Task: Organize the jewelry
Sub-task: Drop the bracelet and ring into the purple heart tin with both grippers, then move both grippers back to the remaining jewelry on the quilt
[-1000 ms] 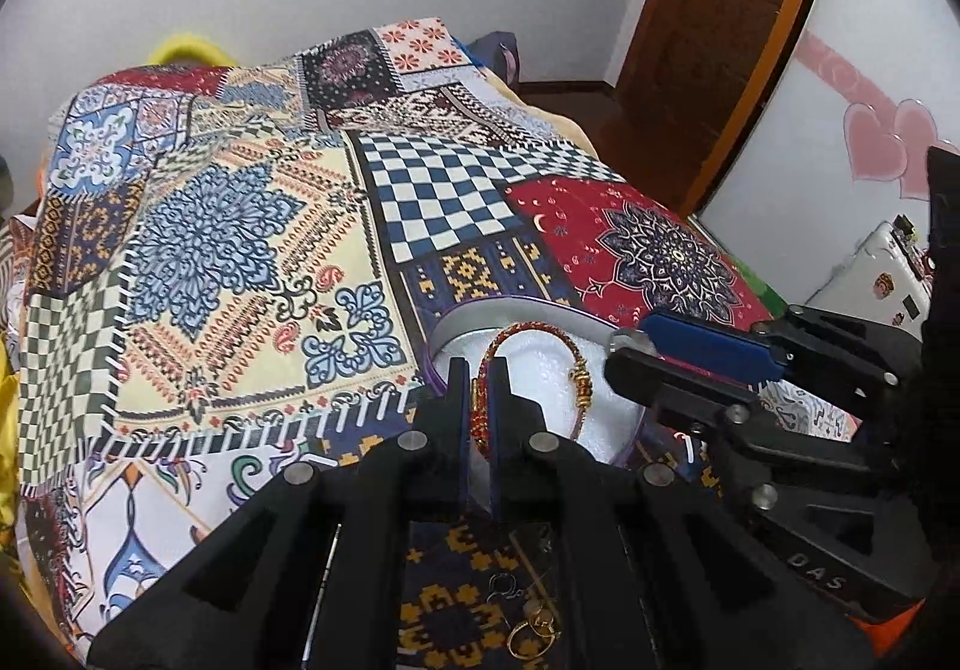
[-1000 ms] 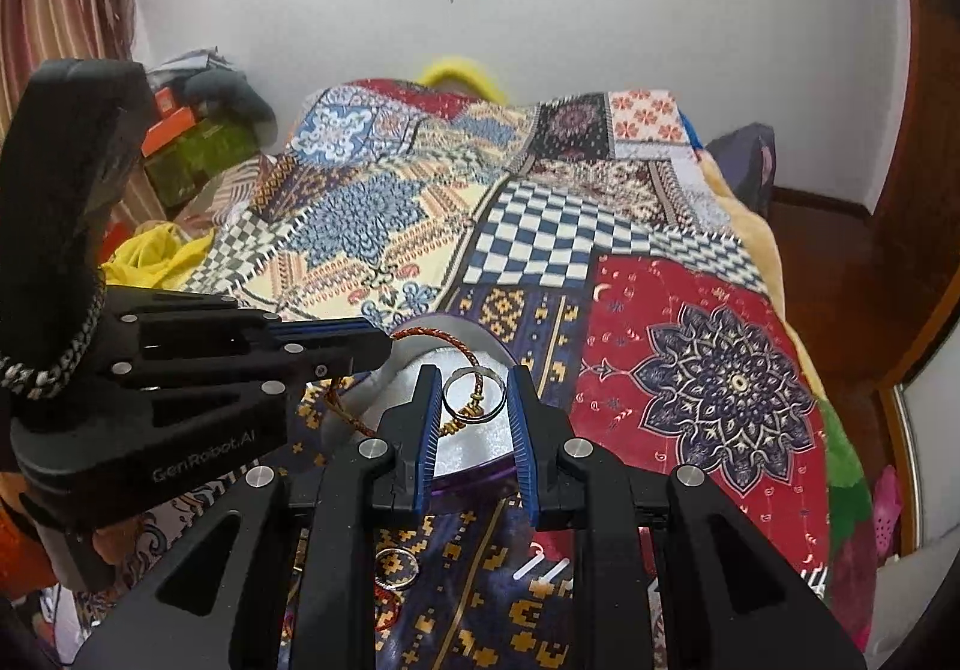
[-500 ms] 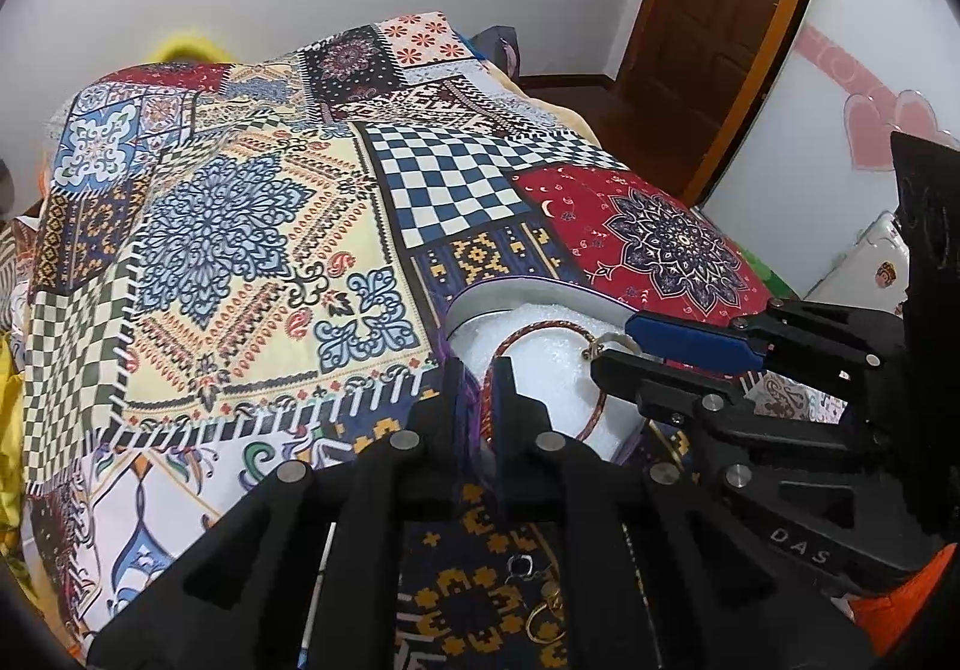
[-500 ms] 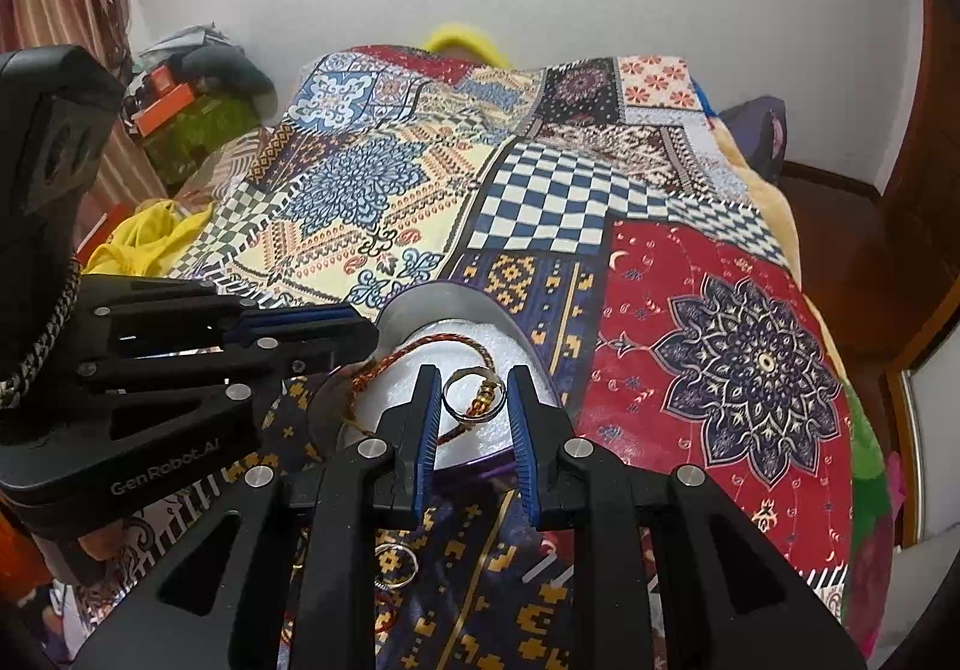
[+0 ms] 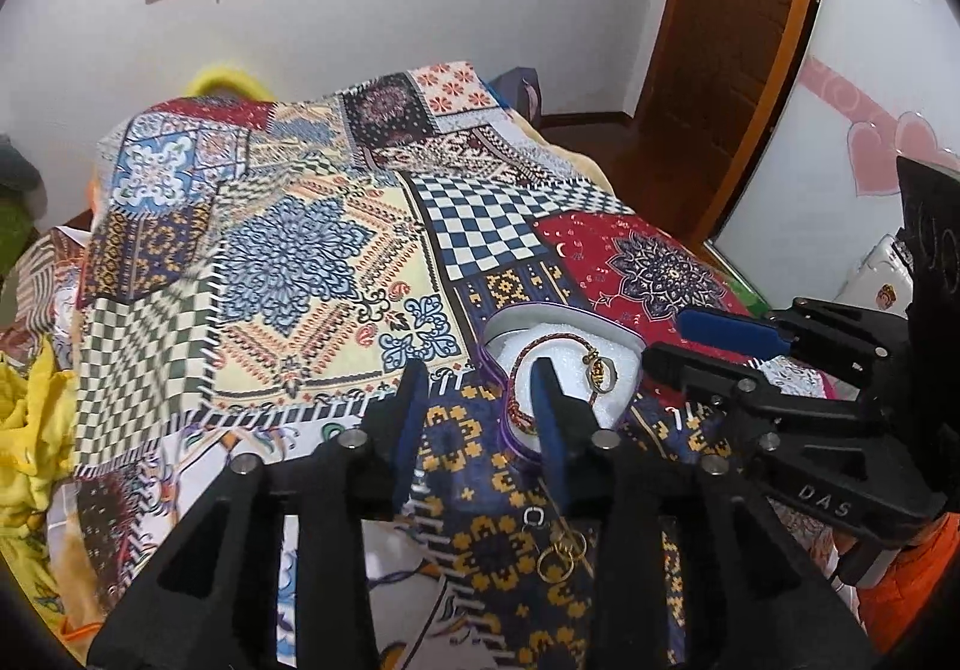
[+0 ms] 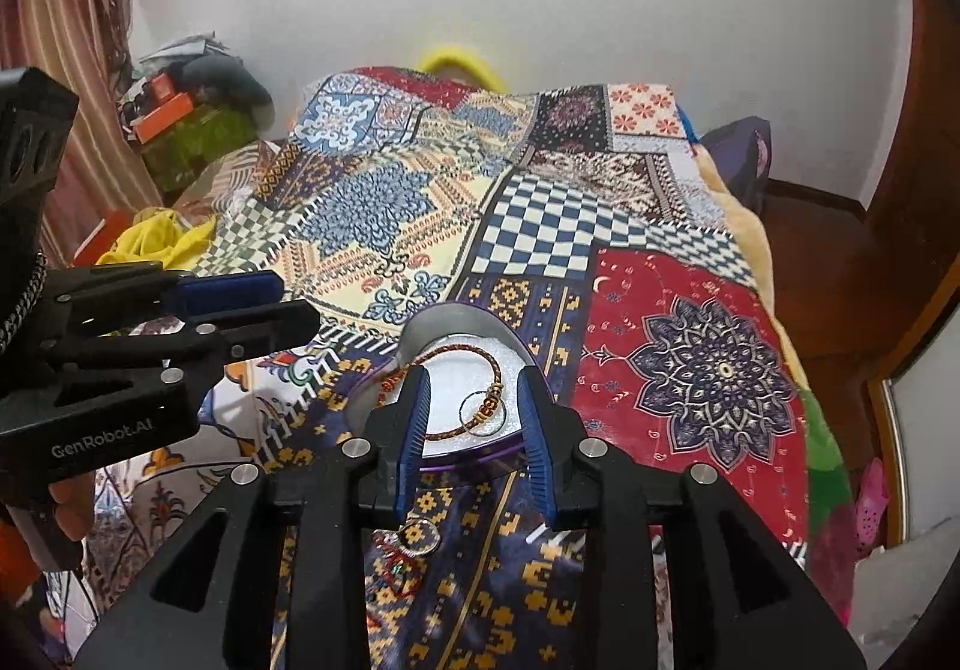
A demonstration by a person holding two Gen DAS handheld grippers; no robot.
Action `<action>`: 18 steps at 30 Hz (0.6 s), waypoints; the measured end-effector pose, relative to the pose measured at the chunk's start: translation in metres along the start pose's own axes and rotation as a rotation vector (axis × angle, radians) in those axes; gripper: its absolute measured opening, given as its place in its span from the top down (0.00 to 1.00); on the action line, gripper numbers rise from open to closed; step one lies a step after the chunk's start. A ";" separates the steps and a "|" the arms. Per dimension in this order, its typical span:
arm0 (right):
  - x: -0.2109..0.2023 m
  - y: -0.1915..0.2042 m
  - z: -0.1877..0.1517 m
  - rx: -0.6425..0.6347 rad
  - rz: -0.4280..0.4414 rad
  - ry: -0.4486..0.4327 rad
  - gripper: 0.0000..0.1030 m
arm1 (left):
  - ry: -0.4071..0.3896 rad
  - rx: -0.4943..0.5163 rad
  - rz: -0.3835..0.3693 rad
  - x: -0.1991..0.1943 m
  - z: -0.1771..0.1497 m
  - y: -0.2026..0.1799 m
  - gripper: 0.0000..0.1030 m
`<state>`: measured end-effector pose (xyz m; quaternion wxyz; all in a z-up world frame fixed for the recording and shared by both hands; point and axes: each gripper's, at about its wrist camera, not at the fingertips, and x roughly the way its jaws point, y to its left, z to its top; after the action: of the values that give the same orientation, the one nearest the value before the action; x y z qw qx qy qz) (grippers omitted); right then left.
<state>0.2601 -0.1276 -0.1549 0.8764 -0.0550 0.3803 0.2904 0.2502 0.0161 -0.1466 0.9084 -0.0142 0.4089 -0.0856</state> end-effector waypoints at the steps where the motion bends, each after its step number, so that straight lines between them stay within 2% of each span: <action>1: -0.004 0.001 0.000 -0.001 -0.003 -0.007 0.71 | -0.003 -0.002 0.001 -0.004 -0.001 0.000 0.62; 5: -0.022 0.005 0.000 -0.003 -0.019 -0.042 0.64 | -0.013 -0.005 0.003 -0.019 -0.005 -0.001 0.59; 11: -0.039 0.008 -0.004 0.000 -0.034 -0.070 0.63 | -0.018 -0.012 0.007 -0.037 -0.017 -0.003 0.56; 18: -0.045 0.010 -0.017 -0.001 -0.050 -0.065 0.63 | 0.025 -0.022 -0.003 -0.041 -0.041 -0.004 0.55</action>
<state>0.2201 -0.1459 -0.1342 0.8952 -0.0555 0.3498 0.2705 0.1924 0.0209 -0.1437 0.9029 -0.0238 0.4211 -0.0827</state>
